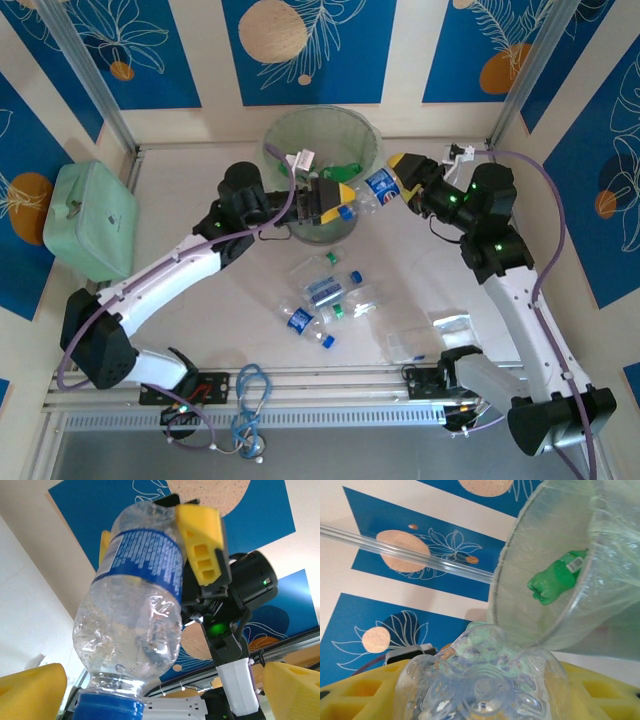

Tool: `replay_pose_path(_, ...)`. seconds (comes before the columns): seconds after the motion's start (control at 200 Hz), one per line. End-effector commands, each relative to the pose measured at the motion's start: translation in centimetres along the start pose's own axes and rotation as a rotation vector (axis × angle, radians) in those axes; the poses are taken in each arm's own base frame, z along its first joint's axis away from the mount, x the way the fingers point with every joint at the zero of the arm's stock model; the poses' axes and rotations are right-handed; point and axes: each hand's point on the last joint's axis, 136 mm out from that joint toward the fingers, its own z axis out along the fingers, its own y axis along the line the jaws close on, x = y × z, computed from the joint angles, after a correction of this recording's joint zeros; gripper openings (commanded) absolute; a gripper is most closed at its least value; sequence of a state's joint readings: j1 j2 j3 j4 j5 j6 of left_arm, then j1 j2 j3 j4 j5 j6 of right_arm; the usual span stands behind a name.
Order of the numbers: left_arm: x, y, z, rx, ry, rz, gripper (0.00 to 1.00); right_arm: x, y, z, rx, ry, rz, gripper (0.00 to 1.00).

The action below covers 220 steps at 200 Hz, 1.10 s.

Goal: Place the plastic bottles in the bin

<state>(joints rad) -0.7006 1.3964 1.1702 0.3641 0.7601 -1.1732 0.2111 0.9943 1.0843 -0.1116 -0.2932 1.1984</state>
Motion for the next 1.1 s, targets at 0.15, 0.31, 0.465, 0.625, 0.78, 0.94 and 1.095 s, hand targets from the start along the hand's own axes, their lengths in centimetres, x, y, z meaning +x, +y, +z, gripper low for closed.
replay_pose_path(0.15, 0.5, -1.8, 0.4, 0.001, 0.039, 0.129, 0.91, 0.3, 3.3, 1.0, -0.072, 0.035, -0.015, 0.51)
replay_pose_path(0.31, 0.5, -2.2, 0.7, 0.024, 0.046, 0.138, 0.84, 0.5, 3.1, 1.6, -0.061, 0.041, 0.008, 0.51)
replay_pose_path(0.465, 0.5, -2.0, 0.7, 0.023, 0.044, 0.145, 0.76, 0.6, 2.6, 2.3, -0.032, 0.049, 0.043, 0.51)
replay_pose_path(0.625, 0.4, -2.1, 0.5, 0.012, 0.042, 0.166, 0.69, 1.0, 2.3, 2.6, -0.023, 0.058, 0.055, 0.51)
replay_pose_path(0.78, 0.2, -2.1, 0.3, -0.002, 0.031, 0.187, 0.66, 1.4, 2.2, 2.6, -0.016, 0.072, 0.056, 0.51)
replay_pose_path(0.94, 0.0, -2.1, 0.0, -0.025, 0.016, 0.213, 0.66, 1.9, 1.7, 2.6, 0.005, 0.085, 0.062, 0.51)
replay_pose_path(1.095, -0.3, -1.9, -0.3, -0.045, -0.011, 0.226, 0.72, 2.1, 1.4, 2.6, 0.018, 0.081, 0.067, 0.51)
